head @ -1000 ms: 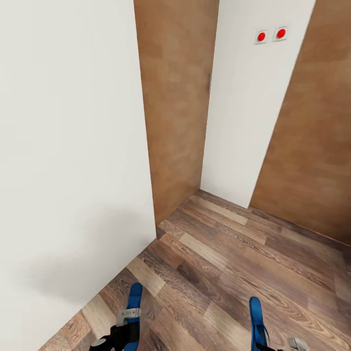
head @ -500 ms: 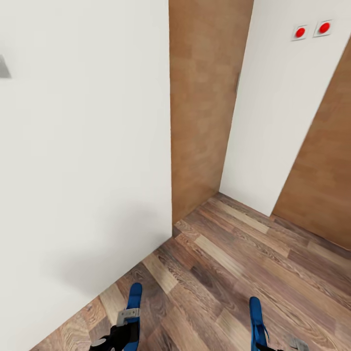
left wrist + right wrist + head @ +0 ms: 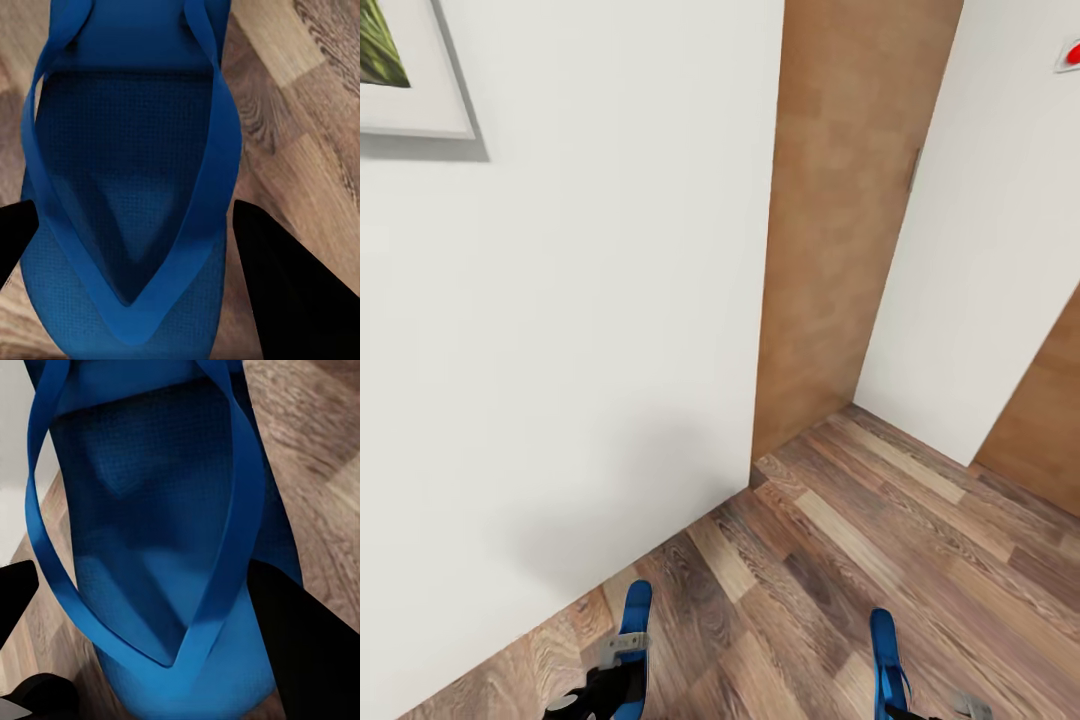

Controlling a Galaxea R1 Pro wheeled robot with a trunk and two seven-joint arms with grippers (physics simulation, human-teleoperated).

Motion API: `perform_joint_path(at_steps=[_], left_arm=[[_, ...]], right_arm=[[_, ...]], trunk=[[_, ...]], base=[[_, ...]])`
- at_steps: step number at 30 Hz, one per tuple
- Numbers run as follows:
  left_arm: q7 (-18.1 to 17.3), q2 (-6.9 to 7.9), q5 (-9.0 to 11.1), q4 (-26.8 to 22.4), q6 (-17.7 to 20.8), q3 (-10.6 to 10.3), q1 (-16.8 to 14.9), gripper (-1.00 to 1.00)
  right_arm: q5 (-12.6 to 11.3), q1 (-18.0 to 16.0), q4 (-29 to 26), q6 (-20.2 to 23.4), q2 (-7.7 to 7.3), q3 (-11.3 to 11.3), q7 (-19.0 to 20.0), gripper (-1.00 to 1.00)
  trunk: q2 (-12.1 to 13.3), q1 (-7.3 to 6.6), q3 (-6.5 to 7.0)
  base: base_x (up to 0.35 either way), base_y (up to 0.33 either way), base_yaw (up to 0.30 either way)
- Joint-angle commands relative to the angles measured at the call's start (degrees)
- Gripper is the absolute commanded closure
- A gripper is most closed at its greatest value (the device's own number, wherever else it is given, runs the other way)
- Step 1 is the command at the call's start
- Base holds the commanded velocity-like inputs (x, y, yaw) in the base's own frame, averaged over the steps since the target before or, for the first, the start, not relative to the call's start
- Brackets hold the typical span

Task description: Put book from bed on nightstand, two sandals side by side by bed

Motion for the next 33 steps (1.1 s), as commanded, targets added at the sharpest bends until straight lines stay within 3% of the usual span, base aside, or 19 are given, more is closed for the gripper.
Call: perform_joint_path(at_steps=[1, 33], left_arm=[[0.0, 0.03, 0.6, 0.1, -0.3, -0.5, -0.1, 1.00], [0.0, 0.03, 0.6, 0.1, -0.3, -0.5, -0.1, 1.00]], right_arm=[[0.1, 0.0, 0.0, 0.0, -0.02, -0.3, 0.2, 1.00], [0.1, 0.0, 0.0, 0.0, -0.02, -0.3, 0.2, 1.00]], trunk=[[0.0, -0.01, -0.05], [0.0, -0.01, -0.05]], base=[[0.000, 0.000, 0.293], [0.000, 0.000, 0.293]])
